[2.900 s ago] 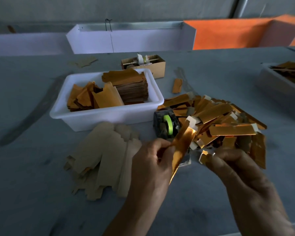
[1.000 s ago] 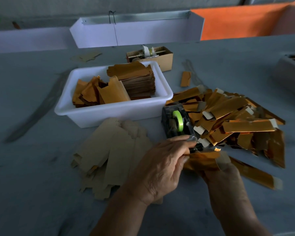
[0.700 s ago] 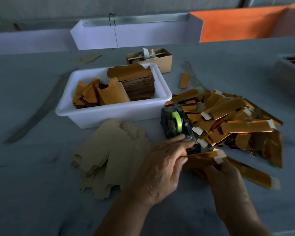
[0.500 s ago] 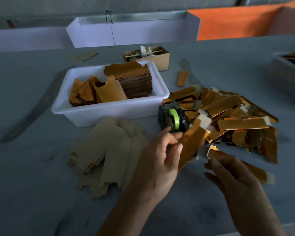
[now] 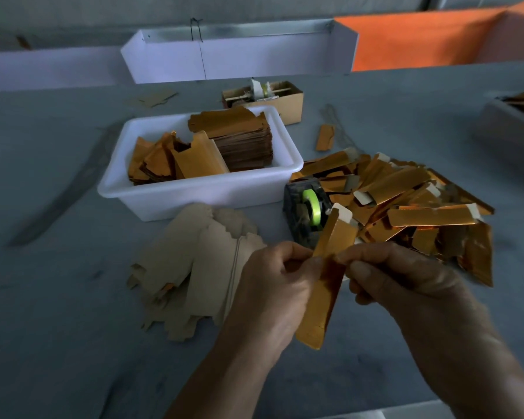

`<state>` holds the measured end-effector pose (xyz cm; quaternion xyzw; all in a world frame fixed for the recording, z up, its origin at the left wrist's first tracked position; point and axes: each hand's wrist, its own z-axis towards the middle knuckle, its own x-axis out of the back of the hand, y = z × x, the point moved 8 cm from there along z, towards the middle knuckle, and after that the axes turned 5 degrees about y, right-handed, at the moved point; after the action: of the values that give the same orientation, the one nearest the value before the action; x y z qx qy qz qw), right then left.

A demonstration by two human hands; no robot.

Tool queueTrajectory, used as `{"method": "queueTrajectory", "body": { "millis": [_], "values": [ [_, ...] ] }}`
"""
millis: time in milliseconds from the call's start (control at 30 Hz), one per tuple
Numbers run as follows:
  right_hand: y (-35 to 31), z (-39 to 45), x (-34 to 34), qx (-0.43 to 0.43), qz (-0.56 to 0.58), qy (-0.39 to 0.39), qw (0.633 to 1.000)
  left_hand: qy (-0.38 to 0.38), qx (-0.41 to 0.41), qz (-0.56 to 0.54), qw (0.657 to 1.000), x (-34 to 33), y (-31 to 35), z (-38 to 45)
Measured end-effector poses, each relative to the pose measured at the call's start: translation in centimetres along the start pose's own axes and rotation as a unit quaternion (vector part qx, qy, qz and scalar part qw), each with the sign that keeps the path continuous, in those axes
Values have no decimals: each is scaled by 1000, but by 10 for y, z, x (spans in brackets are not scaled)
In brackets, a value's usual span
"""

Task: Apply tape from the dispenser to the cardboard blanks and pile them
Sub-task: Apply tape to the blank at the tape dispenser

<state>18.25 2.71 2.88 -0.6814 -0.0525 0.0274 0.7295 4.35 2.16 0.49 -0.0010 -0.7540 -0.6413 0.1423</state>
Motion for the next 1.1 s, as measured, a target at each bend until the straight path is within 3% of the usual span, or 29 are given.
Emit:
{"method": "queueTrajectory", "body": {
  "millis": [633,833,1100],
  "values": [
    [9,7,2,-25,-185,49,981,-44,-53,-13,998,-5,4,-8],
    [8,9,2,-22,-237,56,970,-88,-15,-31,995,-10,-2,-10],
    [7,8,-2,-14,-234,27,972,-47,-16,-35,998,-8,-2,-11]
  ]
}}
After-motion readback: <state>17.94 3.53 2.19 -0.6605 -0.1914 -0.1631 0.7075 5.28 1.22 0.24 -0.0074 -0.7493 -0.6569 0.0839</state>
